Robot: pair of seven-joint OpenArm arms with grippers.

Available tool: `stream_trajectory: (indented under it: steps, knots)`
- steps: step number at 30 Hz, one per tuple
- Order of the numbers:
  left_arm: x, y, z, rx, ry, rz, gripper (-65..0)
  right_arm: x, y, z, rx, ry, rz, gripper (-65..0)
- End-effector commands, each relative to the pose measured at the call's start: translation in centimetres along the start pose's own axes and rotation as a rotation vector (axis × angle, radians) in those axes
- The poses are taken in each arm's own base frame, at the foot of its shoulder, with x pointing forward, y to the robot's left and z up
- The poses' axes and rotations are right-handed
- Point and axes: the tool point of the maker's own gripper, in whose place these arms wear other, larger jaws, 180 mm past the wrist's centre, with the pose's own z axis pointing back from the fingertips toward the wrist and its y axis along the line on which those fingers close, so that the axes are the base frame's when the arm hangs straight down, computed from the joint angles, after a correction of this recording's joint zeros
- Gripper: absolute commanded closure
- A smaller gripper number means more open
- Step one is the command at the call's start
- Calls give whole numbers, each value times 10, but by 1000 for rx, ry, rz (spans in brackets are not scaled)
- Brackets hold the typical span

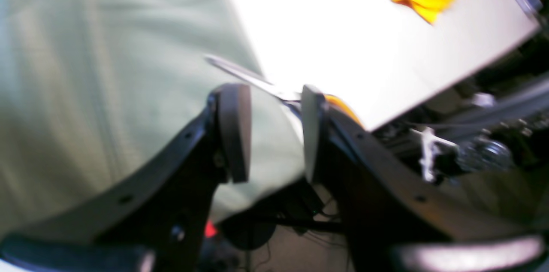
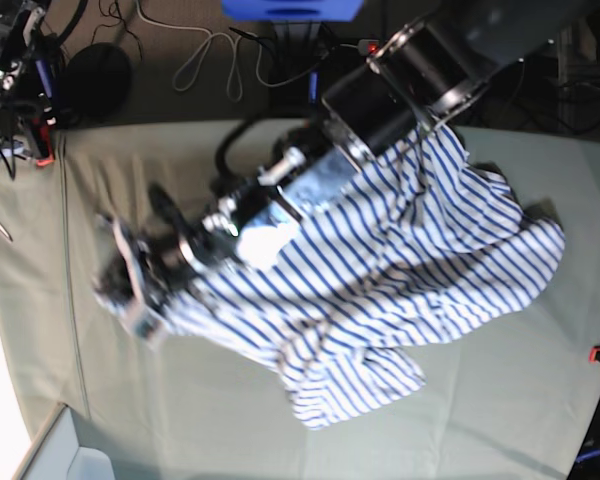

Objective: Layout the t-shirt on the table in an organized manner, then fold the t-shirt properly
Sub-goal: 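Sweep the held shirt across the table toward the right gripper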

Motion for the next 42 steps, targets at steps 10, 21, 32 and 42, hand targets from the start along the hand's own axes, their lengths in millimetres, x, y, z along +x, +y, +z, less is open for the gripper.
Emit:
stream_trajectory:
  steps: [10,21,32,42]
  knots:
    - [-31,-35,1,-97,86,23,-345,-1,6,9,-2,-16,-32,-204]
    - [-14,158,164,404,-190,284,-374,-8,37,16,84,2,-57,-204]
    - [-81,285,396,1076,-359,516,-375,-10,70,22,211,7,-74,-203]
    - [-122,344,428,1213,-345,669,-375,-12,87,26,254,13,-72,-202]
